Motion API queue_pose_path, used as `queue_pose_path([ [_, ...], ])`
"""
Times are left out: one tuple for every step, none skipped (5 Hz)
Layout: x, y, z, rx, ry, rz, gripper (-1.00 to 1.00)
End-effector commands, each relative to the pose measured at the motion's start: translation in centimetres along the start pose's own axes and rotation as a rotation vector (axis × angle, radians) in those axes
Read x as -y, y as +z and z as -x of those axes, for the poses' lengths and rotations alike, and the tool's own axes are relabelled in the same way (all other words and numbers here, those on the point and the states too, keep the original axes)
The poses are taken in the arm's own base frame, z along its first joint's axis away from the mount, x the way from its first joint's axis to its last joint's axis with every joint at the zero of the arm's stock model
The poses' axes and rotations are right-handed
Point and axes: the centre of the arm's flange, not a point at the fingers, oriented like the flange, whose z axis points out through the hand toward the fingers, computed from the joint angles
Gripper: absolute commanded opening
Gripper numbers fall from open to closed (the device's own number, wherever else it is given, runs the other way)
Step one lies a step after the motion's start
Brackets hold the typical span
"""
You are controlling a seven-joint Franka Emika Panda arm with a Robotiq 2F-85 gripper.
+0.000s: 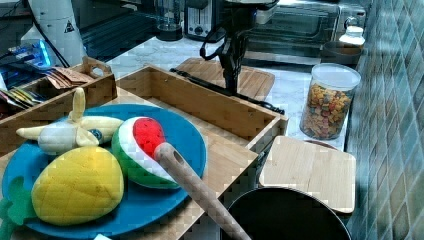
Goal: Close the drawer.
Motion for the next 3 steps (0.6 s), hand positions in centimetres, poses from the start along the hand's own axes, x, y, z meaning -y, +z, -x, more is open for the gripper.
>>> queue_pose_path([
  [-21.6, 0.7, 5.7, 0.058, 0.242, 0.07, -1.0],
  [-25.6, 0.5, 7.1, 0.092, 0.254, 0.121, -1.0],
  [-29.0, 0.6, 7.8, 0.091, 0.243, 0.145, -1.0],
])
